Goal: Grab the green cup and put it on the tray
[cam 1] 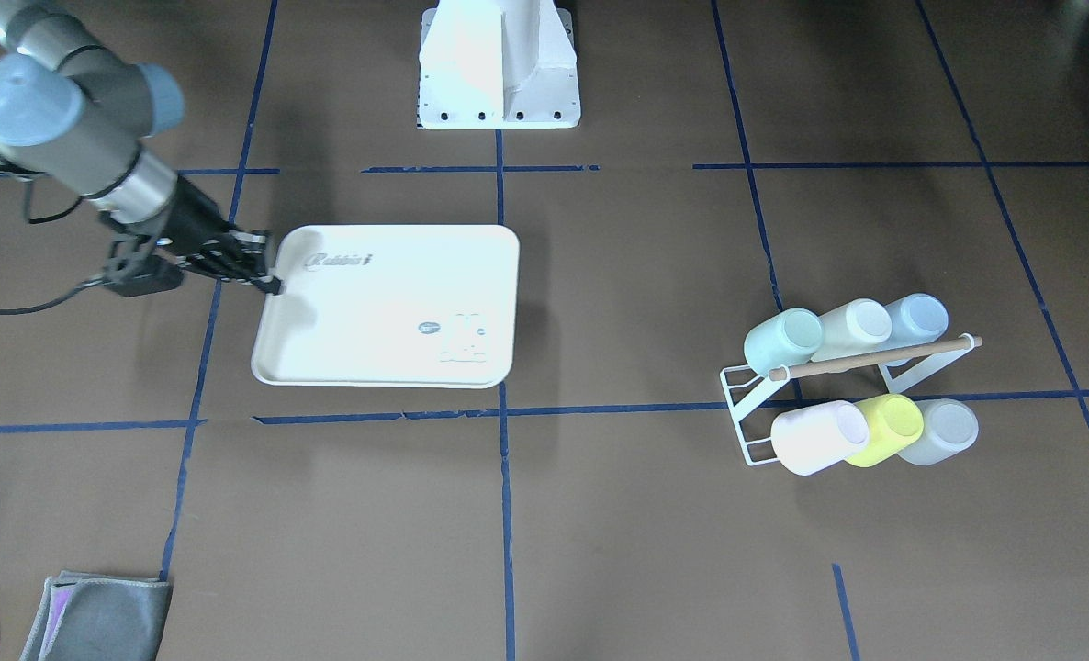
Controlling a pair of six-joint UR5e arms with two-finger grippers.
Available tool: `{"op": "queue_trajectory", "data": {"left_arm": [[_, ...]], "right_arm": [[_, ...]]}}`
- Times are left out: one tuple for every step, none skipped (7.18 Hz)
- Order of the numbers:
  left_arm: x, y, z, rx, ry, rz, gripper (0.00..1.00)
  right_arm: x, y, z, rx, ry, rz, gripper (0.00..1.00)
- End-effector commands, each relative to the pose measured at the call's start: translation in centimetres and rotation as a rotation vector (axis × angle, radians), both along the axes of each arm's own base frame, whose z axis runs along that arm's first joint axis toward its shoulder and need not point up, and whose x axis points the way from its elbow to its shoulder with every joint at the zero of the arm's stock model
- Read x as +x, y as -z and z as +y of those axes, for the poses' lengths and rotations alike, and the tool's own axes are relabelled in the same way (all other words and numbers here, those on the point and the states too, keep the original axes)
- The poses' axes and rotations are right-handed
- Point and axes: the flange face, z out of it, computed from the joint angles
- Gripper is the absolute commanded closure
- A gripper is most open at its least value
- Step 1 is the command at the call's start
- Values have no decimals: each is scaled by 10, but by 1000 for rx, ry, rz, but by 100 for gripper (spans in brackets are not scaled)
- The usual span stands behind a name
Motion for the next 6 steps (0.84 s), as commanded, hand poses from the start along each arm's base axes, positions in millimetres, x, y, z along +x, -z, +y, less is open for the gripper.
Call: {"op": "queue_trajectory", "data": {"left_arm": [[0,-1,1,-2,0,1,0],[0,-3,1,-5,0,1,0],[0,-3,1,-7,0,1,0],[0,-3,0,-7,0,1,0],[0,-3,0,-6,0,1,0],[0,-3,0,-6,0,1,0]], "right_arm": [[-76,43,33,14,26,50,100],[-81,48,35,16,29,51,100],[-84,46,37,17,34,55,100],[-85,46,38,17,34,56,100],[-86,47,38,18,35,55,100],[-87,46,39,17,37,56,95]]}}
